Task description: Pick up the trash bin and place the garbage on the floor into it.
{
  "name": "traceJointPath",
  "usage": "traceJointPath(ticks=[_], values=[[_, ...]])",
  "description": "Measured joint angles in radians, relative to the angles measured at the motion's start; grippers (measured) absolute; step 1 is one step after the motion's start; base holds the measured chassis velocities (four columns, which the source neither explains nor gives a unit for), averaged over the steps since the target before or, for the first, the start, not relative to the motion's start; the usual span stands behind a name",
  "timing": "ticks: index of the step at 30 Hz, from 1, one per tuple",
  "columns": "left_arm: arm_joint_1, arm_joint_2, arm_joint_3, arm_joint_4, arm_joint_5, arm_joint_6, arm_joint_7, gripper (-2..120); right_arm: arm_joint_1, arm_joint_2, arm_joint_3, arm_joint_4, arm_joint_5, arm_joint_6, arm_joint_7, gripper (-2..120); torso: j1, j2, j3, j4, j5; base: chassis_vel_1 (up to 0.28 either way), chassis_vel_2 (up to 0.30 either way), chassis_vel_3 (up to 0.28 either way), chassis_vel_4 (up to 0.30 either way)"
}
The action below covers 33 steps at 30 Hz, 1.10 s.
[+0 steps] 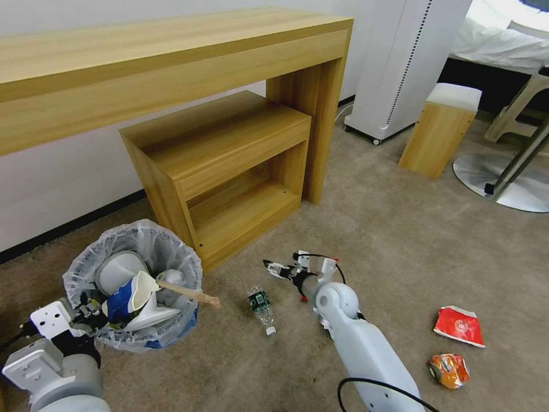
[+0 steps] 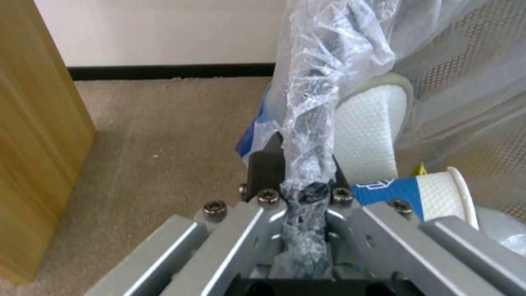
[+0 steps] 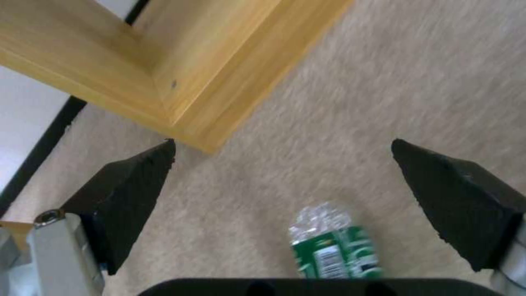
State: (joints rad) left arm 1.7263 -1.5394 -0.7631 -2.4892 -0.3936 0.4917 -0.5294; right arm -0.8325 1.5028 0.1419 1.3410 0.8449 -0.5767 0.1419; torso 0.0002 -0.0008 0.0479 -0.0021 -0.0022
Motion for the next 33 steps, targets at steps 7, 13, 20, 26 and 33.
traceJointPath(ticks=[7, 13, 20, 26, 33], values=[[-0.009, 0.005, -0.011, 0.007, -0.002, 0.000, 0.000, 1, 0.028, 0.068, -0.030, -0.070, 0.021, -0.112, 0.128, 100, 0.000, 0.000, 0.000, 0.0001, 0.0001, 0.000, 0.000, 0.000, 0.000], [-0.011, 0.005, -0.008, 0.014, -0.002, 0.000, 0.001, 1, 0.045, 0.100, -0.041, -0.140, -0.034, -0.147, 0.153, 100, 0.000, 0.000, 0.000, 0.0000, 0.0000, 0.000, 0.000, 0.000, 0.000], [-0.007, 0.010, -0.007, 0.011, -0.002, -0.001, 0.002, 1, 0.060, 0.105, -0.084, -0.244, -0.164, -0.158, 0.083, 100, 0.000, 0.000, 0.000, 0.0000, 0.0001, 0.000, 0.000, 0.000, 0.000], [-0.003, 0.016, -0.013, 0.009, -0.005, -0.005, 0.002, 1, 0.058, 0.105, -0.103, -0.285, -0.220, -0.152, 0.061, 100, 0.000, 0.000, 0.000, 0.0000, 0.0001, 0.000, 0.000, 0.000, 0.000], [-0.004, 0.018, -0.015, 0.009, -0.011, -0.009, 0.002, 1, 0.073, 0.108, -0.105, -0.324, -0.278, -0.143, 0.058, 100, 0.000, 0.000, 0.000, 0.0000, 0.0003, 0.000, 0.000, 0.000, 0.000]])
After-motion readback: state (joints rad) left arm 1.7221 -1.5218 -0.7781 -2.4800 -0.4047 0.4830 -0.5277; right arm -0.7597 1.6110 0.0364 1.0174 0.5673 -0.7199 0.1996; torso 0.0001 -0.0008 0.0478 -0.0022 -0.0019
